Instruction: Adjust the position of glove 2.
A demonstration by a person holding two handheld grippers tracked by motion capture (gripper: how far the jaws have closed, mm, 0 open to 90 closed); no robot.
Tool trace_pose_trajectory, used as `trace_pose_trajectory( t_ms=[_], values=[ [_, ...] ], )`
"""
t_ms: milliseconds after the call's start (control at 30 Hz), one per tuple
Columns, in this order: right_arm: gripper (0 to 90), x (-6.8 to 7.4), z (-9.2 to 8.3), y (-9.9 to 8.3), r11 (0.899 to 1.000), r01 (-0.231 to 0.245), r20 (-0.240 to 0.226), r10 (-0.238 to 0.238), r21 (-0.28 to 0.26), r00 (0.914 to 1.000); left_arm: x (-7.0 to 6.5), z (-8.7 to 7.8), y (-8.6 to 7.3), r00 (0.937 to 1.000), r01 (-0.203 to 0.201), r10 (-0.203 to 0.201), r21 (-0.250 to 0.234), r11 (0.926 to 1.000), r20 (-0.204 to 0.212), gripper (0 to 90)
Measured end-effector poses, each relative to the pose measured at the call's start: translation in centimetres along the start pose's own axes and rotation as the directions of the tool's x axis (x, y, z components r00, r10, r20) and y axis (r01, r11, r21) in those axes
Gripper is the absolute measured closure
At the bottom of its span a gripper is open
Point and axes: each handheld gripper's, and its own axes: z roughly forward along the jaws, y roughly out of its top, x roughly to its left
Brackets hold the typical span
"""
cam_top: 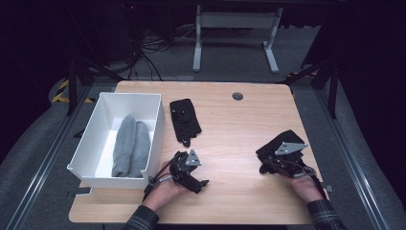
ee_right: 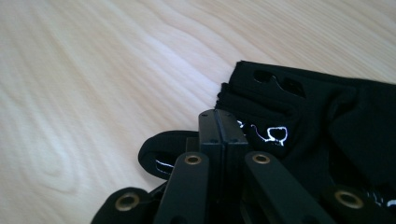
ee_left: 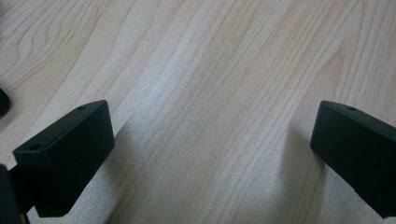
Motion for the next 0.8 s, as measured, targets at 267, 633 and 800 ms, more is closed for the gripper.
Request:
trace_pose_trajectory(
  t_ms=[267, 633, 800],
  values=[
    [90.0, 2.6, 1.2, 1.3, 0.999, 0.051, -0.073, -0.051, -0.005, 0.9960, 0.0, 0.0, 0.0, 1.0000, -0.001, 0.001, 0.000, 1.0000, -0.001, 0.0],
    [90.0, 5.6, 2.9, 3.0, 0.995, 0.094, -0.152, -0.097, -0.025, 0.9836, -0.2, 0.0, 0.3, 0.9999, 0.014, -0.013, 0.018, 0.9997, -0.010, 0.2],
    [90.0, 5.1, 1.7, 3.6, 0.994, 0.084, -0.145, -0.094, -0.069, 0.9850, -0.5, -0.3, 1.0, 0.9991, 0.038, -0.038, 0.023, 0.9990, 0.020, 8.8]
  ],
)
